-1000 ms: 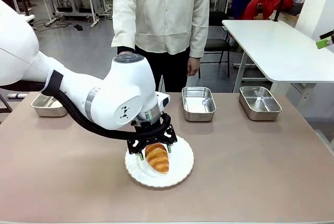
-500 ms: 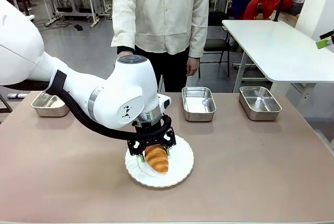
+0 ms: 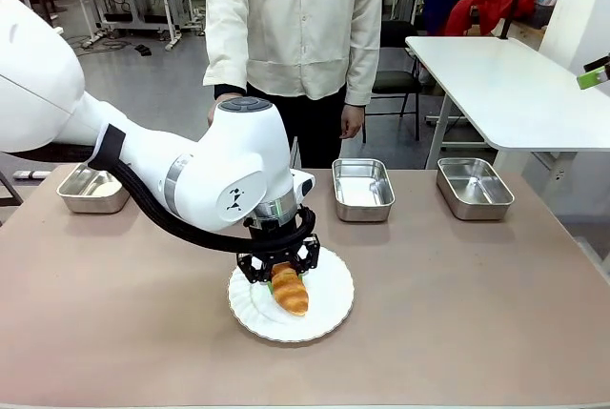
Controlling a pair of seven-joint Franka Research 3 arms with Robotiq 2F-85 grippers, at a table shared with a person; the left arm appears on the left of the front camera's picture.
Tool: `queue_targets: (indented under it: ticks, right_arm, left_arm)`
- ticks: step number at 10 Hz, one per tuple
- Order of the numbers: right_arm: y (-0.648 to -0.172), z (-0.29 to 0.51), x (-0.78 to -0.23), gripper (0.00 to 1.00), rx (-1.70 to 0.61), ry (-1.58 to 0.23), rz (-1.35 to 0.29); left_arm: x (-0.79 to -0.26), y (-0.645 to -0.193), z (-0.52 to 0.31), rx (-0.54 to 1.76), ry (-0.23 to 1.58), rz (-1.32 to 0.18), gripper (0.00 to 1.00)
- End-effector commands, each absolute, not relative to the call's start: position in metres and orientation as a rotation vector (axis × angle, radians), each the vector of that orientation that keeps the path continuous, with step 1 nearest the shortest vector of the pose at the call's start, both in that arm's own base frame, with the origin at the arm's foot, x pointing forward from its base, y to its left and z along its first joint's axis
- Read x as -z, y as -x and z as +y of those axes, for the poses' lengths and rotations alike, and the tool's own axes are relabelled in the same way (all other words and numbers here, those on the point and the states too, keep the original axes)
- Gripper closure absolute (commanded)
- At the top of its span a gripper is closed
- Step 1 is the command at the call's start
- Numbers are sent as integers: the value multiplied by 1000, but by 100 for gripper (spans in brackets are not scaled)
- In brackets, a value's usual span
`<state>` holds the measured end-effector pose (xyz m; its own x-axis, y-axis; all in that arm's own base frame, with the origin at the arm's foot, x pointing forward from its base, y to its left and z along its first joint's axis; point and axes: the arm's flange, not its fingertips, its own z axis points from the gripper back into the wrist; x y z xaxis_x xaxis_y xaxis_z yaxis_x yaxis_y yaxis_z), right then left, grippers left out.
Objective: Place the bread in the container.
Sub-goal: Place the Butter Roll into the Airtight Container indicated by the human.
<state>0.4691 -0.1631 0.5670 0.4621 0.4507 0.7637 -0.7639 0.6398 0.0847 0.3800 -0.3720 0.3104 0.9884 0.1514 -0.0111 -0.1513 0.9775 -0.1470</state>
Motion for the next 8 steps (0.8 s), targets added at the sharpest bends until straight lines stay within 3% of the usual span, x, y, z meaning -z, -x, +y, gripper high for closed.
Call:
queue_targets:
  ticks: [1,4,6,8]
  right_arm:
    - [-469,-163,-568,0,-781,-458,-785]
    - [-469,-163,-568,0,-781,-458,-785]
    - [-469,-163,-568,0,-781,-458,-785]
    - [-469,-163,-568,0,-781,-458,-785]
  left_arm:
    - [-308,-379,-371,-152,144,3,55]
    - [-310,-380,-372,-151,149,-1,55]
    - [-363,-385,-355,-106,182,-111,55]
    - [-413,-397,-340,-63,197,-122,55]
